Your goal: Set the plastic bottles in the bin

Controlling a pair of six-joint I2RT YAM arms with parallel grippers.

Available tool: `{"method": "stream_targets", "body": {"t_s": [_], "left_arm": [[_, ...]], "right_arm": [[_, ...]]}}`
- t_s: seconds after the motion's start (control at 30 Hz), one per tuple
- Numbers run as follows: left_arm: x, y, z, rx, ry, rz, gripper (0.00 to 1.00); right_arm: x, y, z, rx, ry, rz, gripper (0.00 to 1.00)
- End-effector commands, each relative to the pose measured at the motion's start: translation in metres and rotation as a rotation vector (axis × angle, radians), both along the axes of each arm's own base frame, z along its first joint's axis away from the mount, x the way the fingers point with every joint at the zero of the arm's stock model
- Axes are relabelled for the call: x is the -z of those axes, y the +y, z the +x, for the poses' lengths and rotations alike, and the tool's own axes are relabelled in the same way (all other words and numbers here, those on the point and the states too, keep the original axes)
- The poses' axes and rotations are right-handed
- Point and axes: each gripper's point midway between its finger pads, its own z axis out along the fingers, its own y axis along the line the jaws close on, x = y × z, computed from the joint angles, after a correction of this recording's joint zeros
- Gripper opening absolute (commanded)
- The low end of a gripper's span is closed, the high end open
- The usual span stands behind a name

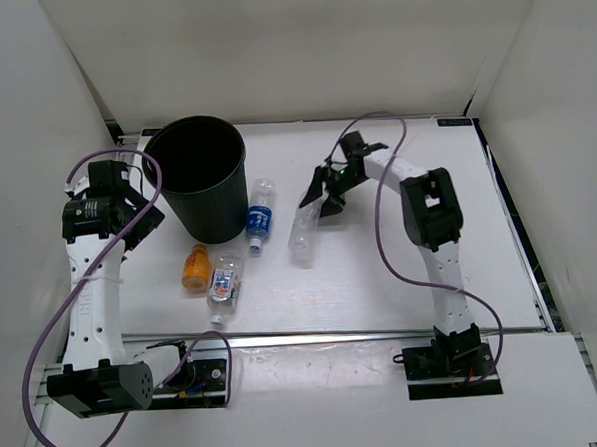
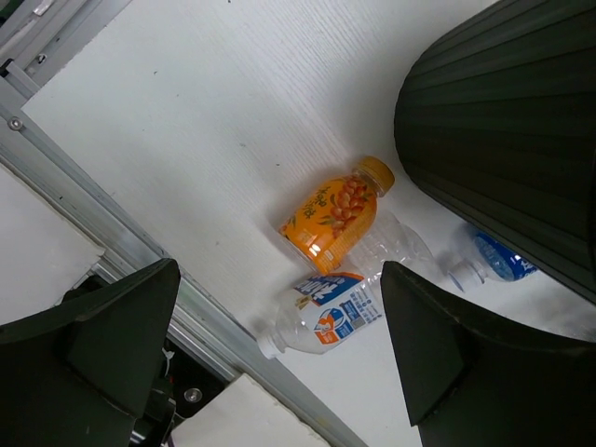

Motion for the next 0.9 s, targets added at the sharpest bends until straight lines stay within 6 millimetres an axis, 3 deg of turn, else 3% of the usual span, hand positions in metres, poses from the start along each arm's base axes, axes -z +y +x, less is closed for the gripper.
{"method": "stream_targets", "body": {"t_s": [0.0,0.03,0.07,0.13,0.17,0.3,0.4,0.5,0.63,0.7,0.77,0.87], "left_arm": [[-0.020,0.007,-0.003,-0.052,-0.084,0.033,1.00],[-0.019,0.007,-0.005,-0.053,-0.084,0.033,1.00],[-0.015,0.006,-0.006,-0.064,-0.077,0.026,1.00],[-0.013,0.006,-0.008,-0.074,-0.080,0.020,1.00],[-0.011,0.007,-0.011,-0.088,-0.080,0.023,1.00],[-0.008,0.004,-0.015,-0.078,-0.070,0.023,1.00],[-0.011,0.000,-0.015,-0.052,-0.070,0.018,1.00],[-0.011,-0.009,-0.018,-0.003,-0.044,0.000,1.00],[-0.023,-0.013,-0.019,0.046,-0.066,-0.001,1.00],[-0.031,-0.021,-0.014,0.095,-0.095,-0.028,1.00],[-0.044,-0.026,-0.010,0.157,-0.141,-0.028,1.00],[-0.055,-0.027,-0.009,0.178,-0.168,-0.021,1.00]], "right_arm": [[-0.115,-0.030,0.037,0.085,-0.334,0.028,0.12],[-0.135,-0.034,0.043,0.103,-0.376,0.045,0.12],[-0.173,-0.030,0.052,0.124,-0.448,0.084,0.12],[-0.221,-0.025,0.062,0.145,-0.537,0.144,0.08],[-0.266,-0.014,0.067,0.162,-0.617,0.209,0.06],[-0.361,0.016,0.062,0.207,-0.781,0.410,0.03],[-0.400,0.039,0.055,0.247,-0.892,0.503,0.01],[-0.426,0.067,0.045,0.254,-1.019,0.544,0.01],[-0.429,0.112,0.022,0.200,-1.246,0.515,0.01],[-0.430,0.120,0.029,0.260,-1.333,0.444,0.01],[-0.408,0.142,0.030,0.229,-1.406,0.380,0.01],[-0.389,0.154,0.041,0.227,-1.399,0.351,0.20]]}}
